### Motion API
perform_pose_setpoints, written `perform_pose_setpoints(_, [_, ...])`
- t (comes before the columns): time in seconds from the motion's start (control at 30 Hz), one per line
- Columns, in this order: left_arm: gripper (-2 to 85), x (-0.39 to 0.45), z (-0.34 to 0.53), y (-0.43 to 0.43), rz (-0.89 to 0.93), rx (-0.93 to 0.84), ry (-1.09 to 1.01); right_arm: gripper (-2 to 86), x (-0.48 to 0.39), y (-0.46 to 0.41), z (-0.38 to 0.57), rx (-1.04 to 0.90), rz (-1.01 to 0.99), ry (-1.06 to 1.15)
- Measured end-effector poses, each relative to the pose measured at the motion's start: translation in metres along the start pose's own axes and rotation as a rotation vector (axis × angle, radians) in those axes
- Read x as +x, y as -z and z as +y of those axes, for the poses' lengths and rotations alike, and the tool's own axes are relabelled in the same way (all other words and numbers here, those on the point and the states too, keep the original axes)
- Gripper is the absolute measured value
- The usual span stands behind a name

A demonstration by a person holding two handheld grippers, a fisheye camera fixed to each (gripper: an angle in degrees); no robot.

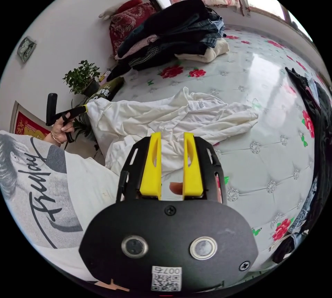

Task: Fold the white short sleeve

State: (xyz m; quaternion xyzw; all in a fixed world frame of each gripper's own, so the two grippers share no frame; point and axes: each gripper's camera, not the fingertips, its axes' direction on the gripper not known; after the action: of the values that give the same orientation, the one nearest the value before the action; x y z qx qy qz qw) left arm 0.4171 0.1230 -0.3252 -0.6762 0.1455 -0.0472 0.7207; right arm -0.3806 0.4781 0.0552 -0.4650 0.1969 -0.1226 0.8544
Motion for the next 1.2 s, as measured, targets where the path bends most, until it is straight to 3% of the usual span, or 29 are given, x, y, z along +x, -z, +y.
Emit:
perform_pose_setpoints(0.4, [-0.5, -0.077, -0.058, 0.001, 0.071, -0.061, 0.043, 6.8, -0.058, -0.137, -0.110, -0.200, 0.053, 0.066])
perform_pose_setpoints(0.53, [-0.5, -0.094, -0.080, -0.008, 0.070, -0.092, 0.067, 3.5, -0.065, -0.205, -0.140, -0.355, 0.179, 0.059])
perform_pose_setpoints(0.6, [-0.5, -0.104, -0.098, -0.008, 0.069, -0.097, 0.079, 2.0, -0.063, -0.203, -0.155, -0.312, 0.299, 0.022])
perform_pose_setpoints(0.7, [-0.6, -0.113, -0.136, -0.004, 0.066, -0.080, 0.065, 0.8, -0.056, -0.154, -0.194, -0.164, 0.234, 0.004])
perform_pose_setpoints(0.83, [-0.8, -0.103, -0.226, 0.028, 0.096, 0.040, -0.022, 0.2, -0.045, -0.011, -0.271, 0.209, 0.248, -0.011])
perform_pose_setpoints(1.07, [-0.9, 0.007, -0.390, 0.175, 0.311, 0.562, -0.351, 0.0, -0.107, 0.250, -0.317, 0.881, 0.283, 0.143])
perform_pose_setpoints(1.2, [-0.9, 0.085, -0.410, 0.222, 0.286, 0.740, -0.592, 0.0, -0.145, 0.301, -0.302, 1.020, 0.320, 0.279])
